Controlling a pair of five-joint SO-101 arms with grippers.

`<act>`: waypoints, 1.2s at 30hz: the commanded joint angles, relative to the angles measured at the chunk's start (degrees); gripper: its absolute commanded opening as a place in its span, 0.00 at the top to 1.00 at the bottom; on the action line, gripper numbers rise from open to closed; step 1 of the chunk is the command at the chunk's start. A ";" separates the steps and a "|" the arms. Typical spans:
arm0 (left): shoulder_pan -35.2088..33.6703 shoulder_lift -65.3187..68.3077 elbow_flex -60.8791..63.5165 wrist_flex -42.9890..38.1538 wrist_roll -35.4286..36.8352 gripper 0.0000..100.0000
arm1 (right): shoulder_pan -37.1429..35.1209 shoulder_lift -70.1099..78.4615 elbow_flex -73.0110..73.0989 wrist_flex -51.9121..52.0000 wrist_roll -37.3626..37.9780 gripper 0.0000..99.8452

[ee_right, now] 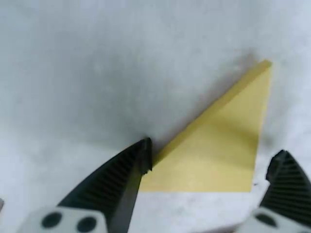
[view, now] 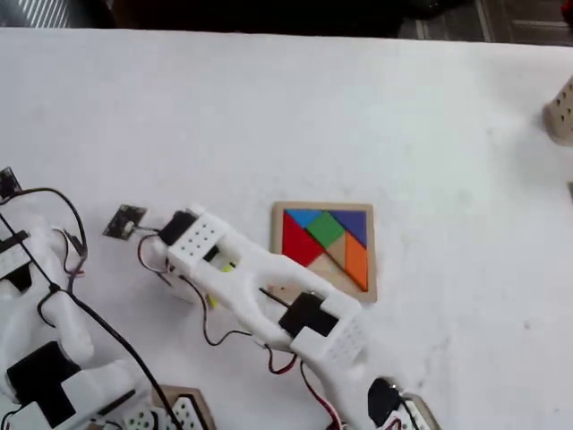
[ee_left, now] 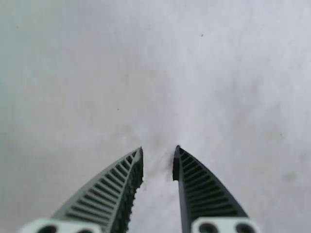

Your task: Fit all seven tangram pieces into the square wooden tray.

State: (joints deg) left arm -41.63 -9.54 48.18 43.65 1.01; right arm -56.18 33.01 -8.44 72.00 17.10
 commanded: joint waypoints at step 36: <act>0.66 -2.33 0.09 -0.70 -1.85 0.87 | 3.65 3.82 -6.77 3.30 -0.18 0.63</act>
State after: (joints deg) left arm -41.63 -9.54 48.18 43.65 -0.22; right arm -51.52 33.98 -12.22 72.79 16.84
